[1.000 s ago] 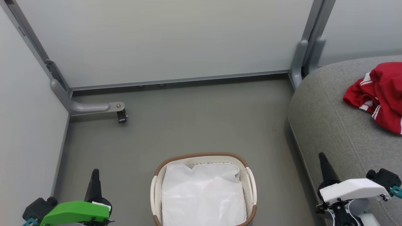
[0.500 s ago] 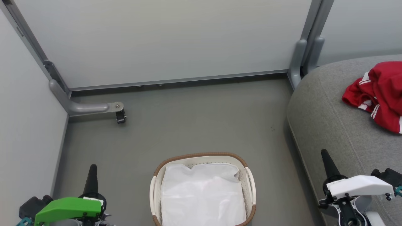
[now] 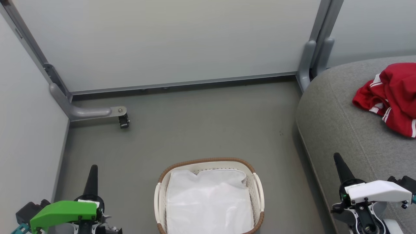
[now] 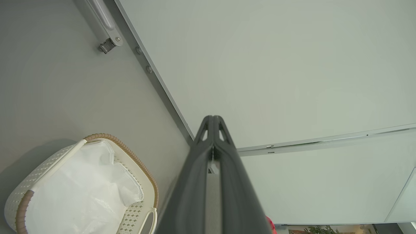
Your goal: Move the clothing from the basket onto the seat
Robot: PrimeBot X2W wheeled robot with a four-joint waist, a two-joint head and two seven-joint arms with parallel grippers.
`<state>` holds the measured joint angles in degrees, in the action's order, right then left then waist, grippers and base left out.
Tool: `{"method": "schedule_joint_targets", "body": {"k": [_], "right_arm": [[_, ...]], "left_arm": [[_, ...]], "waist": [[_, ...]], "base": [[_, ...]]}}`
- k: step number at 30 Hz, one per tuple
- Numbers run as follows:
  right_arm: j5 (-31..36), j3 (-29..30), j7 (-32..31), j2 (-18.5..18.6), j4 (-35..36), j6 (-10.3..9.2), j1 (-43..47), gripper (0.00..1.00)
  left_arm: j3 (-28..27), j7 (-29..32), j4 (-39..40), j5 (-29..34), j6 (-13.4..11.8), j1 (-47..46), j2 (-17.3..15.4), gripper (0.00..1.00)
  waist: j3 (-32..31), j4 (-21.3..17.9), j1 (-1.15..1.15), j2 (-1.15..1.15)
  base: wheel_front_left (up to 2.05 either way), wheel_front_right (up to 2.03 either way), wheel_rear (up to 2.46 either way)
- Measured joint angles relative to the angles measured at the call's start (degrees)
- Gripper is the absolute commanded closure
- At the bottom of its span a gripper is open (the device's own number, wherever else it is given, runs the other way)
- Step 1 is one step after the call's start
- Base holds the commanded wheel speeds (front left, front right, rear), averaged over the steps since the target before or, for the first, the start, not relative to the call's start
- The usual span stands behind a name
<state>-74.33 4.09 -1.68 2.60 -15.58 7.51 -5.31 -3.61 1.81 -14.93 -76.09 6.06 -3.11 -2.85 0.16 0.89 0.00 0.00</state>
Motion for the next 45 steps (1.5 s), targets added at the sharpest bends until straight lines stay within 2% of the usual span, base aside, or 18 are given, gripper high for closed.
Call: {"method": "schedule_joint_targets", "body": {"k": [45], "right_arm": [[-17.97,2.44,-4.88,0.1,1.46,-0.02,-0.66,1.0]], "left_arm": [[-2.97,4.69,0.82,-16.19,1.25,-2.86,0.01,1.0]], "waist": [[0.02,-0.89,0.0,0.0]], "base": [[0.0,0.0,0.0]]}}
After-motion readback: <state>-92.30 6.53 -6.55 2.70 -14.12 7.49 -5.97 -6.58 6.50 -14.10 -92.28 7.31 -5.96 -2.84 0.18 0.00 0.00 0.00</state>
